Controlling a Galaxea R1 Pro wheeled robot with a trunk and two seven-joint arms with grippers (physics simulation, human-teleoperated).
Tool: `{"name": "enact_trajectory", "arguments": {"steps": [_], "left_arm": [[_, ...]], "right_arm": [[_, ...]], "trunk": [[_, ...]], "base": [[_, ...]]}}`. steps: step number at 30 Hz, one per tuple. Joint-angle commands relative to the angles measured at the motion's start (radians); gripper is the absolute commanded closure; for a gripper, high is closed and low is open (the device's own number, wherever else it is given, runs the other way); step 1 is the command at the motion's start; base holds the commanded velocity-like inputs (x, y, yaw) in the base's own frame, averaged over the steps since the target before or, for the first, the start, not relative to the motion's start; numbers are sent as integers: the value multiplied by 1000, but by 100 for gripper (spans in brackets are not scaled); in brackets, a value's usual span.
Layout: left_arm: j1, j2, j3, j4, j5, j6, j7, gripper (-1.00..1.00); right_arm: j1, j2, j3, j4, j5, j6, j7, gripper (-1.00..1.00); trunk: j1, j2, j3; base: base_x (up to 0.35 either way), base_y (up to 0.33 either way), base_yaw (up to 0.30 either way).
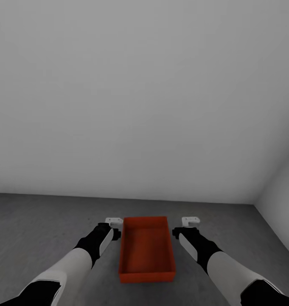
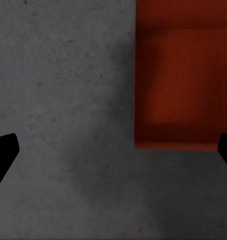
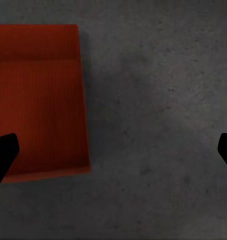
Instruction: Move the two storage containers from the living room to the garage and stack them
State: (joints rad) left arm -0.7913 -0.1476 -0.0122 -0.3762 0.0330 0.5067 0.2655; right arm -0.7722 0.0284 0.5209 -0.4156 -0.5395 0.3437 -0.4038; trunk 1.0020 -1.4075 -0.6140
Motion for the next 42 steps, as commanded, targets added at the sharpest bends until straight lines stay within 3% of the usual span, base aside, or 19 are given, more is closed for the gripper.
{"name": "enact_trajectory", "arguments": {"steps": [1, 12, 25, 33, 37, 42], "left_arm": [[0, 1, -1, -1, 4, 5, 4, -100], [0, 2, -2, 2, 4, 3, 3, -100], [0, 4, -2, 27, 16, 1, -4, -100], [0, 12, 0, 144, 18, -11, -6, -100], [0, 26, 2, 189, 22, -73, -6, -100], [0, 37, 5, 211, 23, -98, -8, -100]], "right_arm": [[-1, -1, 8, -2, -8, 5, -8, -100], [-1, -4, 8, -2, -7, 4, -7, -100], [5, 3, 10, 14, -10, 4, 3, -100], [0, 5, 11, 18, -12, 6, 5, -100], [-1, 5, 11, 18, -13, 6, 6, -100], [-1, 5, 11, 18, -12, 7, 6, -100]], "trunk": [[0, -1, 1], [0, -1, 16], [0, -1, 18], [0, -1, 18], [0, -1, 18], [0, -1, 18]], "base": [[0, 0, 0], [0, 0, 0], [0, 0, 0], [0, 0, 0], [0, 0, 0], [0, 0, 0]]}}
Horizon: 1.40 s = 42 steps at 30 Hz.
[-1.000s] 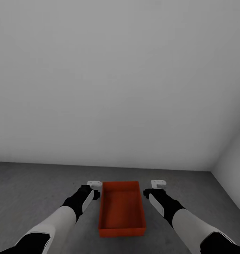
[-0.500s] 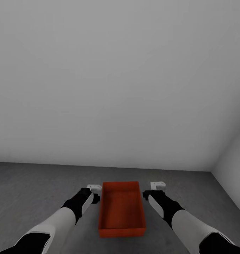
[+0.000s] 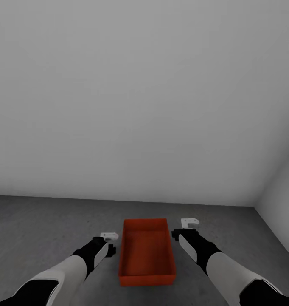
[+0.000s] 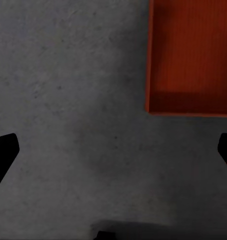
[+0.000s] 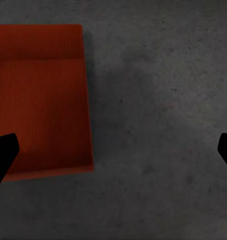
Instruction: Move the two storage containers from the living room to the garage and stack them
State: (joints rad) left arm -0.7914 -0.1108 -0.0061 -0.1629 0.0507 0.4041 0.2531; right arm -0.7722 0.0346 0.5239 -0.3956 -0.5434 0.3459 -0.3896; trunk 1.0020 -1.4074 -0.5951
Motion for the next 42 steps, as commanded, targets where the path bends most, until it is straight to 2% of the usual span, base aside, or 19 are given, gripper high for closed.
{"name": "enact_trajectory", "arguments": {"steps": [1, 8, 18, 26, 32, 35, 42], "left_arm": [[0, 1, -1, 0, 6, 4, 5, -100], [0, 2, 0, 3, 6, 5, 5, -100], [0, 5, 1, 29, 17, 1, 5, -100], [0, 16, 2, 75, 20, -5, 1, -100], [0, 31, 3, 118, 20, -15, -26, -100], [0, 41, 3, 134, 20, -18, -32, -100], [10, 50, 3, 145, 55, -26, -35, -100]], "right_arm": [[-1, -1, 8, -2, -7, 5, -8, -100], [-1, -3, 9, 12, -5, 6, -11, -100], [-1, -4, 11, 104, -6, -33, 7, -100], [-3, 0, 13, 197, -4, -49, 41, -100], [-3, 1, 13, 211, -3, -59, 56, -100], [17, 2, 13, 213, -2, -71, 58, -100], [147, 3, 14, 217, 10, -115, 58, -100]], "trunk": [[0, -1, -1], [0, -1, -1], [0, -1, -1], [0, -1, -1], [0, -1, -1], [0, -1, -1], [0, -1, -1]], "base": [[0, 0, 0], [0, 0, 0], [0, 0, 0], [0, 0, 0], [0, 0, 0], [0, 0, 0], [0, 0, 0]]}}
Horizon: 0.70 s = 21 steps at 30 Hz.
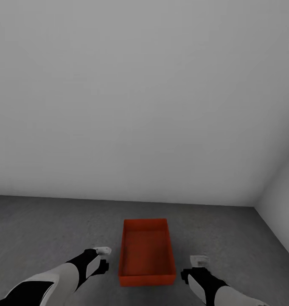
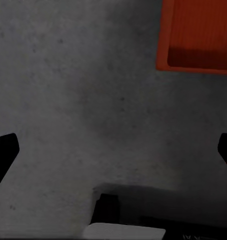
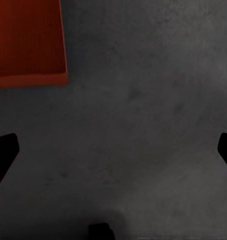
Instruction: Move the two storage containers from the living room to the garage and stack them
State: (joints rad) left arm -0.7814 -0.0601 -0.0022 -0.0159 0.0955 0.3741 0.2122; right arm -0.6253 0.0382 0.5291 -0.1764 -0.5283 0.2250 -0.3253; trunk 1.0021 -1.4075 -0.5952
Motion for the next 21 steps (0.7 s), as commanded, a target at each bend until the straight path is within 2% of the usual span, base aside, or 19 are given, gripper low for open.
{"name": "enact_trajectory", "arguments": {"steps": [1, 7, 11, 17, 21], "left_arm": [[0, 1, -1, -2, 13, 3, 6, -100], [6, 8, -1, -1, 16, -37, 6, -100], [37, 21, -1, 7, 18, -76, 6, -100], [102, 30, -1, 10, 18, -93, 6, -100], [141, 47, -1, 11, 18, -134, 5, -100]], "right_arm": [[18, 0, 9, -1, 6, -3, -7, -100], [89, 0, 9, 5, 36, -44, -7, -100], [129, 4, 9, 66, 40, -105, -7, -100], [141, 40, 9, 176, 40, -186, 4, -100], [143, 46, 8, 200, 40, -197, 47, -100]], "trunk": [[0, 0, -1], [0, 0, -1], [0, 0, -1], [0, 0, -1], [0, 0, -1]], "base": [[0, 0, 0], [0, 0, 0], [0, 0, 0], [0, 0, 0], [0, 0, 0]]}}
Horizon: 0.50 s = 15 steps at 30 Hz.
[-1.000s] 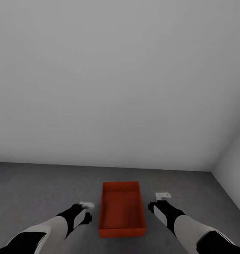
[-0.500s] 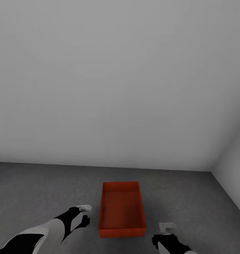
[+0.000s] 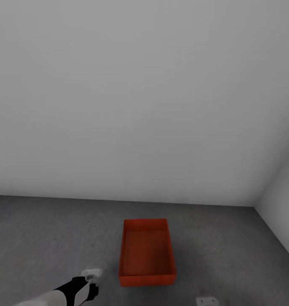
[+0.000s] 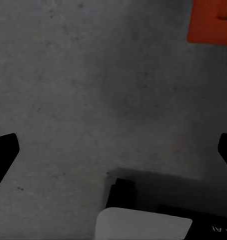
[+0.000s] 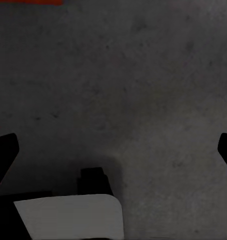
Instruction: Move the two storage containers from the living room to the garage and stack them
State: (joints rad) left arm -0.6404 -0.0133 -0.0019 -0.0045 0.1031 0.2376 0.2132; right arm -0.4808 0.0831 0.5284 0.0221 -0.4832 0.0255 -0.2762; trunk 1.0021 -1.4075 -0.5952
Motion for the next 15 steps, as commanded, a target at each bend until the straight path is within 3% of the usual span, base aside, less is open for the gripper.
{"name": "enact_trajectory", "arguments": {"steps": [1, 9, 15], "left_arm": [[5, 4, -1, -1, 10, -3, 4, -100], [49, 27, -1, 0, 9, -32, -1, -100], [69, 29, -1, 0, 10, -109, 0, -100]], "right_arm": [[-1, 1, 9, 3, -5, 2, 2, -100], [30, 1, 9, 8, -5, -37, 17, -100], [41, 3, 8, 9, -8, -67, 18, -100]], "trunk": [[0, 0, -1], [0, 0, -1], [0, 0, -1]], "base": [[0, 0, 0], [0, 0, 0], [0, 0, 0]]}}
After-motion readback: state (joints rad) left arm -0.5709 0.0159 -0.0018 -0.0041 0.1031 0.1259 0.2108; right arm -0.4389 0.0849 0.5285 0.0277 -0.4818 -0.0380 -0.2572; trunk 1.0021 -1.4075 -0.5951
